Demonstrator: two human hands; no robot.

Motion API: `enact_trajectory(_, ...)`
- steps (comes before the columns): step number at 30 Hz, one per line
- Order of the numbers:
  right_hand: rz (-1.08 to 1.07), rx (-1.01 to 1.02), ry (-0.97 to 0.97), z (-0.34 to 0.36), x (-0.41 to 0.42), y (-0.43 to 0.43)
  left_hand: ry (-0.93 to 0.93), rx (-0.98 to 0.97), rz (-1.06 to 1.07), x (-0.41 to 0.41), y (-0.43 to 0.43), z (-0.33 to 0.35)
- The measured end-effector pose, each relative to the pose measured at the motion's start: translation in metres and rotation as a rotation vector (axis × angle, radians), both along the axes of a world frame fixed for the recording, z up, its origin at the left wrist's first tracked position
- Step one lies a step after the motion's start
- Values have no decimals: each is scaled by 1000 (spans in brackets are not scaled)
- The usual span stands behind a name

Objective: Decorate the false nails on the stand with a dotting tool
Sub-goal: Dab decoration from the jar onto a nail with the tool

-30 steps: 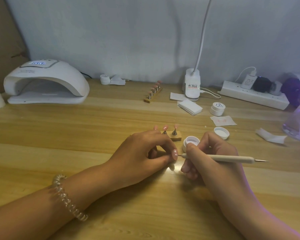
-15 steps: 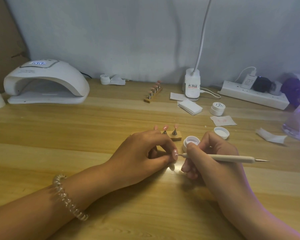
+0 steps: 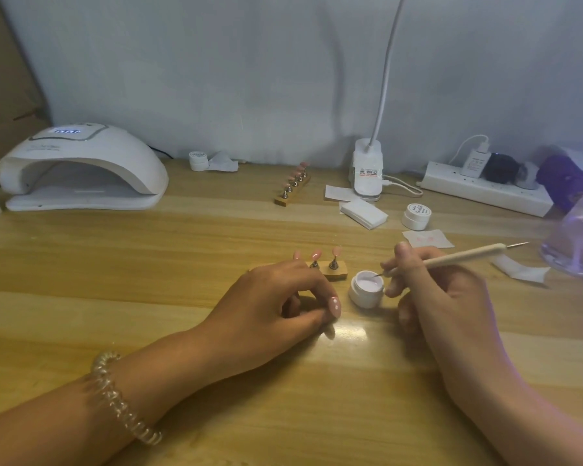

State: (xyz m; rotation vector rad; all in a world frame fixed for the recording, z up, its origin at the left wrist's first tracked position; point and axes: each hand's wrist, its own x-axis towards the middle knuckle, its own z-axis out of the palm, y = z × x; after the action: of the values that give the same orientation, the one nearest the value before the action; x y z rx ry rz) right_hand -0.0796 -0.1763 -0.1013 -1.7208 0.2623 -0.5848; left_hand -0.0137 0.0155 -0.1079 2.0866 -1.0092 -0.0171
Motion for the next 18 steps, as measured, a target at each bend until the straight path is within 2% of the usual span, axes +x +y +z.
enact_trajectory(9,29,-191,55,-4,1,0,19,-16,4,0,-2,-1)
enact_trajectory(15,19,-239,43,-4,0,0,10,-16,3,-1,-1,-1)
enact_trajectory(18,0,-214,-27,1,-3,3,1,-5,3,-1,-1,-1)
